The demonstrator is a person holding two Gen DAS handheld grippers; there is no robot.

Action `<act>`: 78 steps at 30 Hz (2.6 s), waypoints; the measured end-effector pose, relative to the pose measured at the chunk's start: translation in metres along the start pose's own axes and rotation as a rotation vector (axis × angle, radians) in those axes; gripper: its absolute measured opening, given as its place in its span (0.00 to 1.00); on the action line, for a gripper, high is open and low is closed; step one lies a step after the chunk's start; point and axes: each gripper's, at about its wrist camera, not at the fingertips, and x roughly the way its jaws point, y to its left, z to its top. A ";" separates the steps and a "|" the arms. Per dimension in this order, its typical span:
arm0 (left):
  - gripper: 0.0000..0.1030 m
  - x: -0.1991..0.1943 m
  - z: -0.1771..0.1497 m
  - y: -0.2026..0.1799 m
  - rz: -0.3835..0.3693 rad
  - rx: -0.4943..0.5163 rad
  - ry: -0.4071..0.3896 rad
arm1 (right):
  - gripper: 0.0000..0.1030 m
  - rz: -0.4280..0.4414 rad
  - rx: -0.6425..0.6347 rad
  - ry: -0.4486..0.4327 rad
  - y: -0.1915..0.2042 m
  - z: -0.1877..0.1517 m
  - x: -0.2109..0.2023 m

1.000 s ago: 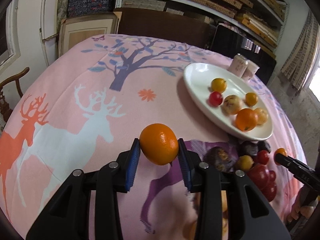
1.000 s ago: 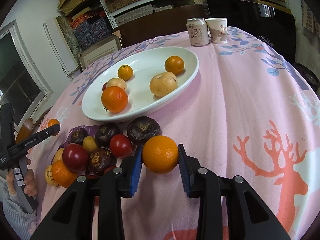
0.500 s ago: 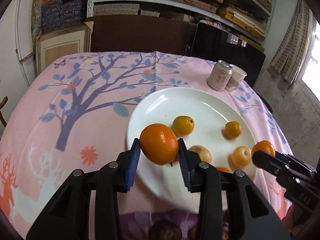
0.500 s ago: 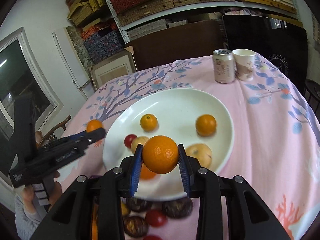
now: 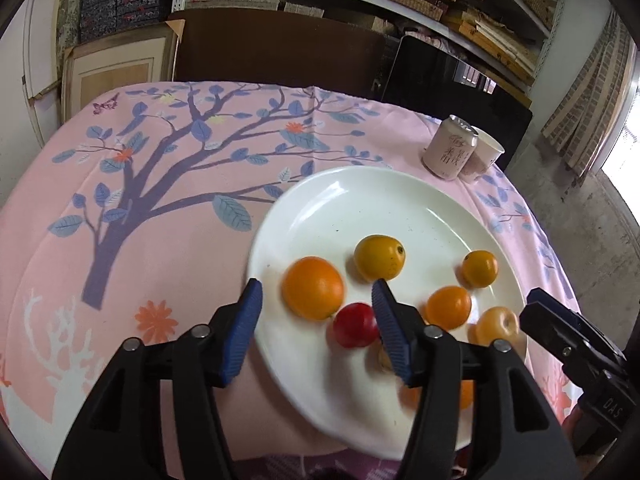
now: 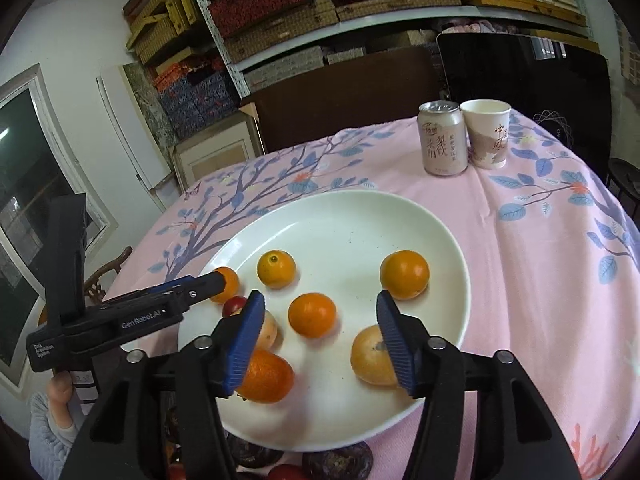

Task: Organize fruits
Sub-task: 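Carry both oranges onto the white plate and release them, then grasp a dark purple fruit with the left gripper while the right grasps another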

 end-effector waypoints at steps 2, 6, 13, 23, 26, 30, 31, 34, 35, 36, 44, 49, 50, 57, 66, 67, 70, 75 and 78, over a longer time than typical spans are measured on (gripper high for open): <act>0.70 -0.013 -0.006 0.000 0.038 0.011 -0.031 | 0.64 -0.006 -0.009 -0.007 0.000 -0.006 -0.006; 0.73 -0.044 -0.025 0.016 0.049 -0.015 -0.060 | 0.70 -0.021 0.025 -0.024 -0.009 -0.020 -0.025; 0.78 -0.081 -0.080 0.044 0.102 -0.052 -0.057 | 0.81 -0.003 0.163 -0.014 -0.032 -0.053 -0.051; 0.84 -0.082 -0.112 0.012 0.046 0.089 -0.018 | 0.87 0.008 0.229 -0.022 -0.047 -0.067 -0.063; 0.84 -0.074 -0.113 0.006 0.054 0.116 0.008 | 0.87 0.014 0.240 -0.010 -0.048 -0.068 -0.063; 0.84 -0.062 -0.112 0.000 0.038 0.138 0.054 | 0.88 0.018 0.246 0.000 -0.047 -0.068 -0.062; 0.84 -0.059 -0.111 -0.003 0.042 0.153 0.060 | 0.88 0.018 0.245 0.001 -0.047 -0.068 -0.062; 0.84 -0.051 -0.114 -0.012 0.093 0.205 0.074 | 0.88 0.016 0.240 0.005 -0.045 -0.069 -0.061; 0.88 -0.048 -0.115 -0.012 0.103 0.214 0.085 | 0.88 0.015 0.239 0.007 -0.045 -0.069 -0.060; 0.92 -0.048 -0.115 -0.009 0.113 0.206 0.086 | 0.88 0.013 0.239 0.010 -0.045 -0.070 -0.060; 0.91 -0.066 -0.098 0.060 0.193 -0.053 0.053 | 0.88 0.024 0.205 0.044 -0.040 -0.071 -0.052; 0.91 -0.059 -0.099 0.056 0.197 -0.042 0.067 | 0.88 0.003 0.094 0.110 -0.020 -0.077 -0.039; 0.91 -0.057 -0.099 0.055 0.194 -0.039 0.073 | 0.88 -0.009 0.077 0.114 -0.018 -0.078 -0.038; 0.91 -0.058 -0.105 0.049 0.175 -0.028 0.074 | 0.88 -0.087 0.027 0.127 -0.014 -0.080 -0.029; 0.91 -0.053 -0.108 0.043 0.184 -0.007 0.092 | 0.88 -0.177 -0.009 0.159 -0.015 -0.077 -0.013; 0.91 -0.053 -0.108 0.043 0.184 -0.007 0.095 | 0.88 -0.176 -0.008 0.162 -0.017 -0.076 -0.014; 0.91 -0.050 -0.109 0.043 0.189 -0.005 0.103 | 0.88 -0.267 -0.036 0.145 -0.021 -0.077 -0.019; 0.91 -0.052 -0.109 0.044 0.186 -0.008 0.098 | 0.88 -0.283 0.005 0.092 -0.035 -0.076 -0.037; 0.91 -0.053 -0.108 0.042 0.192 0.001 0.089 | 0.87 -0.306 -0.068 0.107 -0.024 -0.080 -0.031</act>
